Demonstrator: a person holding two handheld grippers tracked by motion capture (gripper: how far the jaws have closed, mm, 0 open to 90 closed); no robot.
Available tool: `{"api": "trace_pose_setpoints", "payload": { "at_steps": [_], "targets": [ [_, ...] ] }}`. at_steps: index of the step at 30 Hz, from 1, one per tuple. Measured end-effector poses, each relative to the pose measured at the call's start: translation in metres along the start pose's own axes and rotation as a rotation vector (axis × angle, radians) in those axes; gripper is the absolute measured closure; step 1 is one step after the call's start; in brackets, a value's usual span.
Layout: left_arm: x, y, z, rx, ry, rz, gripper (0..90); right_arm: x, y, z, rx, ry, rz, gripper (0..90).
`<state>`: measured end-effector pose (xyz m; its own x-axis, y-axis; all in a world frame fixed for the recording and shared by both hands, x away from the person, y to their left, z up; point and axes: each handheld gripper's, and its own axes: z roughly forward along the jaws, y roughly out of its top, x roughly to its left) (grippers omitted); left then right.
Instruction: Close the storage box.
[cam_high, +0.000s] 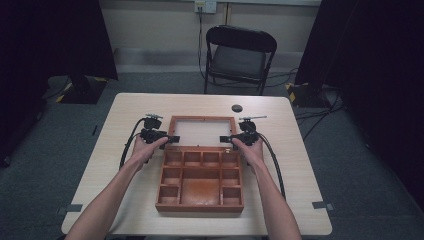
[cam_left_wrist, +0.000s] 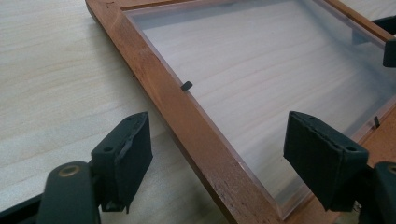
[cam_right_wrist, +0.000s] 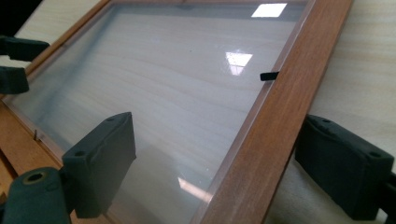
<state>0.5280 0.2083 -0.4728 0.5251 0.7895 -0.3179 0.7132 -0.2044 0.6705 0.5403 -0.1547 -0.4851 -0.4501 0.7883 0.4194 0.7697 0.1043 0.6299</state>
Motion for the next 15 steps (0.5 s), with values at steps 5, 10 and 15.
{"api": "trace_pose_setpoints", "payload": {
  "at_steps": [5,10,15],
  "targets": [
    [0.0021,-0.0005,0.0017,0.003,-0.019,-0.021,22.7,0.0005,0.0001,0.0024,0.000,0.023,0.002,11.9],
    [-0.0007,-0.0003,0.0039,0.005,-0.023,-0.029,21.9,0.0022,0.0013,0.0024,0.006,0.008,0.009,13.6],
    [0.0018,-0.0030,0.0047,-0.006,-0.044,-0.056,22.0,0.0025,0.0016,0.0000,0.000,0.004,0.006,14.4]
  ]
}}
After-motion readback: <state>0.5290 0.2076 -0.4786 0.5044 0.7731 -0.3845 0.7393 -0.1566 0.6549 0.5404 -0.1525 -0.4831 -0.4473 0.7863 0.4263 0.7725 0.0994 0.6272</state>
